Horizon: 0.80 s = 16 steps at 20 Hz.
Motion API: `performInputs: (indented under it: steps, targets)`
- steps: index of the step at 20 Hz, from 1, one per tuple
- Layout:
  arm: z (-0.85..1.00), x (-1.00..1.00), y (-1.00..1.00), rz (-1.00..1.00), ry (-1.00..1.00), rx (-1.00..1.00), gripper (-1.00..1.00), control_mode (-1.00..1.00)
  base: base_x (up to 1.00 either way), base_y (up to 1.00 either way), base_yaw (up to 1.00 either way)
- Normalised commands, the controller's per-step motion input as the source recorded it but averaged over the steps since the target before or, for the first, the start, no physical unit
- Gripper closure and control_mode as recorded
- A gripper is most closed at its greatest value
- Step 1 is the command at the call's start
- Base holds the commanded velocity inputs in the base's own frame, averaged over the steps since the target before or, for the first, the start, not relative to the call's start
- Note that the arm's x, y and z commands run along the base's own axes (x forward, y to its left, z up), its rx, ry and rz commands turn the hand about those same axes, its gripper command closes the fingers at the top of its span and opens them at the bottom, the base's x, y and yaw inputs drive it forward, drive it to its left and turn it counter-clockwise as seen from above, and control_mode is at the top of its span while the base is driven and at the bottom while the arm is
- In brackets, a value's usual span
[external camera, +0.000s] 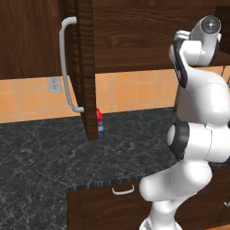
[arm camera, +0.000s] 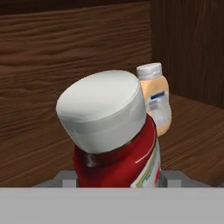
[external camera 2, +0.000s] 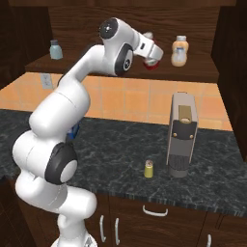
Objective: Put the shaker and condiment bottle from the counter next to their counterparts in the cabinet.
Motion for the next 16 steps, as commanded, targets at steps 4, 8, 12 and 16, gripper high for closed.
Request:
performInputs:
  steps: [4,8,12,16]
  targets:
    - [0.00,0.29,-0.11,0.02,0.09,0.09,1.00,-1.00,0.00,0.00,0.00]
    - [0.00,0.26,-0.27,0.02,0.02,0.09,1.00,-1.00,0.00,0.00,0.00]
    - [-0.19,0.24,-0.25,0.01,0.00,0.03,1.00,-1.00,0.00,0.00,0.00]
    - [-0.22,0.48,-0.24,0.01,0.00,0.01,1.00,-1.00,0.00,0.00,0.00]
